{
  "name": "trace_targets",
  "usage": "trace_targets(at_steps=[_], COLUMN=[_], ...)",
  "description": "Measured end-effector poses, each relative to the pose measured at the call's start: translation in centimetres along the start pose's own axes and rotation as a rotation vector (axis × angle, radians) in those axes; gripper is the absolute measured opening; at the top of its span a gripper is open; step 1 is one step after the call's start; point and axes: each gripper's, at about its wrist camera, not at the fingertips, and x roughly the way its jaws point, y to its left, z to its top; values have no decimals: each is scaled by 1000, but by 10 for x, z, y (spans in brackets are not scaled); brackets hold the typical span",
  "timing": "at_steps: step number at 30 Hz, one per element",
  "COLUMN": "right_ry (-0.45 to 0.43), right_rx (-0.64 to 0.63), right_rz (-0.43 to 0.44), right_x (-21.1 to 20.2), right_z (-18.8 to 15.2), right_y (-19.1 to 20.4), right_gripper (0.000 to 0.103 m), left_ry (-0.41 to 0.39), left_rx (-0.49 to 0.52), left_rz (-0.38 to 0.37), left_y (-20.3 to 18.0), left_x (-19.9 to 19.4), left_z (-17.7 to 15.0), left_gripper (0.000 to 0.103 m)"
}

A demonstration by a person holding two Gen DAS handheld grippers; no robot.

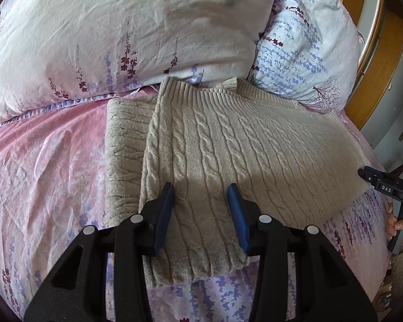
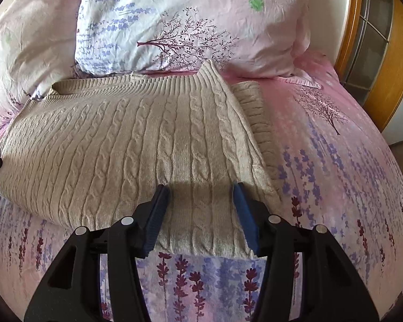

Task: Fold small clothes

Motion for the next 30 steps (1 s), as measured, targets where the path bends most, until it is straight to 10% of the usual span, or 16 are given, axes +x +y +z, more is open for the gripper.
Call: trace_targets(at_steps=[12, 18, 30], right_ry=[20, -48, -24], right_rx=[9, 76, 12], right_rz=[1, 62, 44], right_x=[-1, -15, 23], right_z=[2, 21, 52], right_y=[-2, 0, 45], right_gripper=[54, 62, 66], left_ry=[35, -54, 25], left_rx=[-13, -178, -439], left_rz=[24, -8, -134], left_y=[-2, 36, 94], left_x=[-5, -32, -8], left_z=[3, 15, 29], left_gripper=[43, 67, 69])
